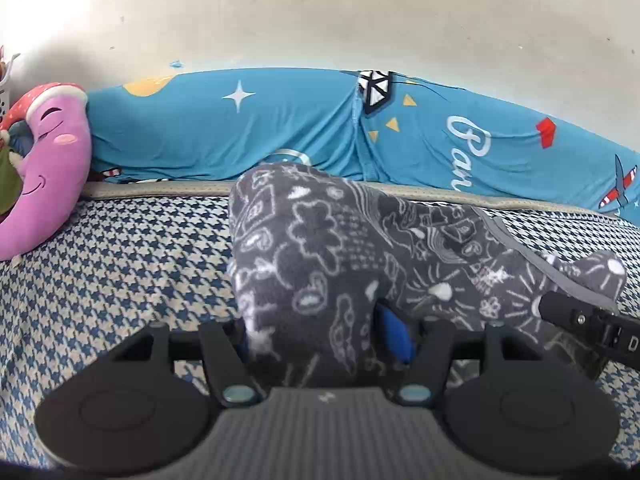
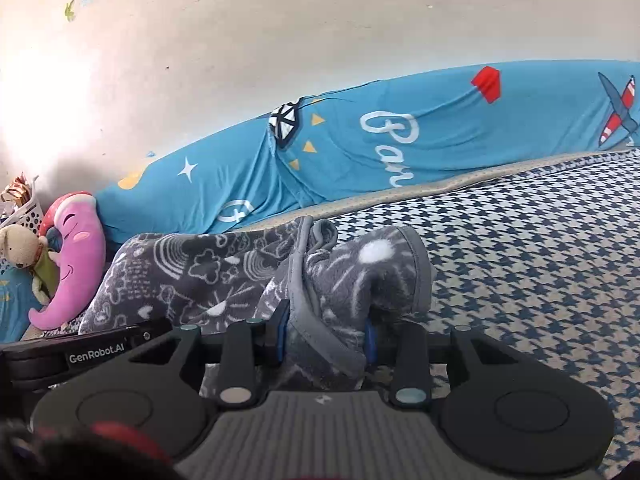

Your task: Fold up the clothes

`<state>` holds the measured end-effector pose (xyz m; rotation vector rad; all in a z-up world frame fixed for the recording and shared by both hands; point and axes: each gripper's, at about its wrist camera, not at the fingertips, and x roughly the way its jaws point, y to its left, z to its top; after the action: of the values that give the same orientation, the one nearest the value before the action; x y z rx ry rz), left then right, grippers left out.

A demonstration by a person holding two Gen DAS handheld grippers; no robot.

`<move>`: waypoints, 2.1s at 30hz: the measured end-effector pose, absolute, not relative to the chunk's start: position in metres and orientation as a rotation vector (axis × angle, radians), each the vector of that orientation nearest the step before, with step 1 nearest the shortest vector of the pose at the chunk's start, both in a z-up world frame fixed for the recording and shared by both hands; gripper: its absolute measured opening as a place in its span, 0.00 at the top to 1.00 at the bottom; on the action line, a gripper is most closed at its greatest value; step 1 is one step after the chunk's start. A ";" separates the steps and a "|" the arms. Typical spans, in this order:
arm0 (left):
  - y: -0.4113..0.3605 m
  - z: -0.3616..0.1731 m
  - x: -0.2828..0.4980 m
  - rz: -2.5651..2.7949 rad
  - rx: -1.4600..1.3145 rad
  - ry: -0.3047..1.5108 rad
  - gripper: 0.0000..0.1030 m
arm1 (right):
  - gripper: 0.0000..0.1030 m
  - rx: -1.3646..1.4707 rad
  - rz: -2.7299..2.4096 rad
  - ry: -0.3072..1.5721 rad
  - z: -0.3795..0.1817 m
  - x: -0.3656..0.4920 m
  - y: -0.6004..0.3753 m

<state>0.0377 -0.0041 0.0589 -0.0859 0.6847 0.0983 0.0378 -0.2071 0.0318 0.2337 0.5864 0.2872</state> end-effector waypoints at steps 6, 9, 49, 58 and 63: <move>0.016 0.059 0.030 0.141 -0.095 0.672 0.43 | 0.66 0.233 0.323 0.587 0.031 0.039 -0.189; 0.026 0.059 0.027 0.161 -0.096 0.666 0.43 | 0.66 0.231 0.341 0.589 0.028 0.040 -0.178; 0.137 0.049 0.006 0.421 -0.118 0.625 0.43 | 0.66 0.173 0.545 0.606 0.021 0.055 -0.046; 0.177 0.046 -0.006 0.527 -0.112 0.602 0.43 | 0.66 0.157 0.635 0.610 0.020 0.062 0.001; 0.197 0.040 -0.013 0.576 -0.115 0.600 0.43 | 0.66 0.142 0.686 0.616 0.017 0.067 0.026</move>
<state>-0.0126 0.1973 0.0399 -0.1146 0.5996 0.5761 0.0666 0.0261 0.0170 0.1423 0.6156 0.6862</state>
